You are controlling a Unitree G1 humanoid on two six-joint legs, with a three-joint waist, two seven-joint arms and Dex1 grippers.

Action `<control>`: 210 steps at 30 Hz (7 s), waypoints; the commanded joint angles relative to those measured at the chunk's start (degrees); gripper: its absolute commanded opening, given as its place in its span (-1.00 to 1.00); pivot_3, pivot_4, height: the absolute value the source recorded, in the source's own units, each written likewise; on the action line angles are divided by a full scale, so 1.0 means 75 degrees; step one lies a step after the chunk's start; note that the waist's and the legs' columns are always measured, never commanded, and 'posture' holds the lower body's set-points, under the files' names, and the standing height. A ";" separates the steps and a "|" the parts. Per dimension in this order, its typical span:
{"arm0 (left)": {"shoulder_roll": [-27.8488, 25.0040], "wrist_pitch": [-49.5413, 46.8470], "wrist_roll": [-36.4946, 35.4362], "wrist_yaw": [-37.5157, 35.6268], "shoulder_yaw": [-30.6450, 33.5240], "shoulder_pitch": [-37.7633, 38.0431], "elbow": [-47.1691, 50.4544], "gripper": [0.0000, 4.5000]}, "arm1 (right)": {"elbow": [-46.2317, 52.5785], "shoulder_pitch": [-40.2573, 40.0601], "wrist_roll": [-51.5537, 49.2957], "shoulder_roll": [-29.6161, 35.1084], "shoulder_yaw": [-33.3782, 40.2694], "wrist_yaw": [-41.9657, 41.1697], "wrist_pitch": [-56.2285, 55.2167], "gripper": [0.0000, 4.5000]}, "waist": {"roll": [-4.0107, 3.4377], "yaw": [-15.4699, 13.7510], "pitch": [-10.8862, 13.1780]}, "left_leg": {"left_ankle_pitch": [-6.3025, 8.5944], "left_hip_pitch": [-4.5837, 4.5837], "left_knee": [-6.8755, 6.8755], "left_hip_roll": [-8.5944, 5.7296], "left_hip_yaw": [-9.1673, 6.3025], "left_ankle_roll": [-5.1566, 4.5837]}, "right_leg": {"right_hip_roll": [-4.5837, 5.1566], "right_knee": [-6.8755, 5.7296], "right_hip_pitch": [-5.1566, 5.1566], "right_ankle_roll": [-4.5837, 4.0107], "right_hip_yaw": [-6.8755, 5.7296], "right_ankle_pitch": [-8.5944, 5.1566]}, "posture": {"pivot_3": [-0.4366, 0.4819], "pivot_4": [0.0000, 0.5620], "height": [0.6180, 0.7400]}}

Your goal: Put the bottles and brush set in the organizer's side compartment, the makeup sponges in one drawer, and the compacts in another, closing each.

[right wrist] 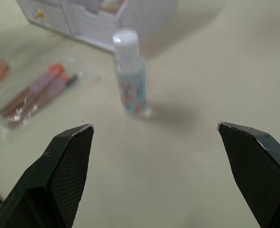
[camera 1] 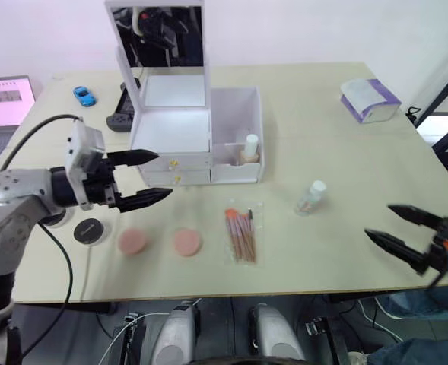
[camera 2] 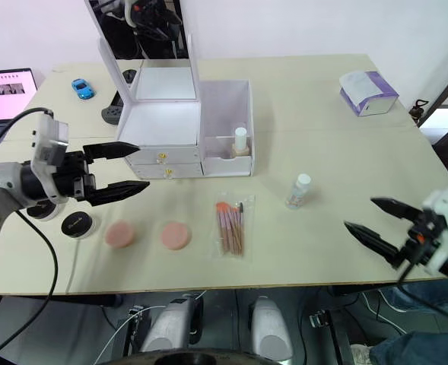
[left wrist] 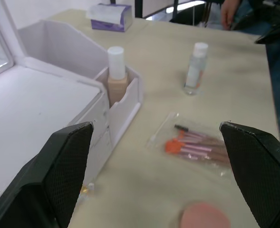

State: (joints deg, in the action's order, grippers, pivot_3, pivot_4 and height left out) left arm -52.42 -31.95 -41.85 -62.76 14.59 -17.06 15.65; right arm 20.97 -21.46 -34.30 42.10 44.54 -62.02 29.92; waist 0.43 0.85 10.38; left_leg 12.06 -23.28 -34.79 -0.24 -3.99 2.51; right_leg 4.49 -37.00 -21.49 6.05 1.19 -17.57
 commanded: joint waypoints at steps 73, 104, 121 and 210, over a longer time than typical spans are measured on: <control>0.0469 0.0654 0.0536 0.0728 0.0652 0.1193 0.0531 1.00 | -0.0236 0.6423 -0.0559 0.0644 -0.4335 0.1756 0.1446 -0.51 | 0.0006 0.0033 0.0008 | 0.0001 -0.0006 -0.0010 0.0008 0.0004 0.0001 | 0.0004 -0.0014 -0.0013 0.0016 0.0008 0.0011 | -0.05 -0.47 1.00; 0.0649 0.0315 0.0176 0.1905 0.2063 0.3082 0.2194 1.00 | -0.5145 1.0822 0.3152 -0.2416 -0.8052 0.1896 0.0000 -0.51 | 0.0012 0.0047 0.0007 | 0.0000 -0.0023 0.0014 0.0009 0.0028 0.0003 | 0.0001 -0.0051 -0.0083 0.0003 0.0020 0.0027 | -0.05 -0.47 1.00; 0.0609 0.0298 0.0279 0.1905 0.1752 0.2781 0.2095 1.00 | -0.5735 1.0589 0.3467 -0.2892 -0.7754 0.1800 0.0334 0.36 | 0.0016 0.0039 0.0004 | -0.0001 -0.0016 0.0006 0.0008 0.0026 0.0004 | 0.0000 -0.0060 -0.0072 0.0003 0.0019 0.0028 | -0.05 -0.47 1.00; 0.0465 -0.5571 -0.5074 0.5286 -0.0638 -0.0642 0.1740 -0.99 | 0.1110 0.5510 -0.0681 0.1365 -0.5267 0.1017 0.2446 1.00 | 0.0036 -0.0013 0.0001 | -0.0005 -0.0015 -0.0007 0.0012 0.0040 0.0006 | -0.0002 -0.0046 -0.0053 0.0020 0.0033 0.0036 | -0.05 -0.47 1.00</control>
State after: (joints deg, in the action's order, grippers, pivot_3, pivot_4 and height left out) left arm -49.18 -72.63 -76.84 -25.13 10.54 -22.08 28.38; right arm 27.43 19.54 -39.49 51.45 4.82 -54.81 48.09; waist 0.70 0.75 10.38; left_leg 12.02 -23.39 -34.85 -0.15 -3.70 2.55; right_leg 4.48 -37.35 -21.88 6.20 1.43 -17.29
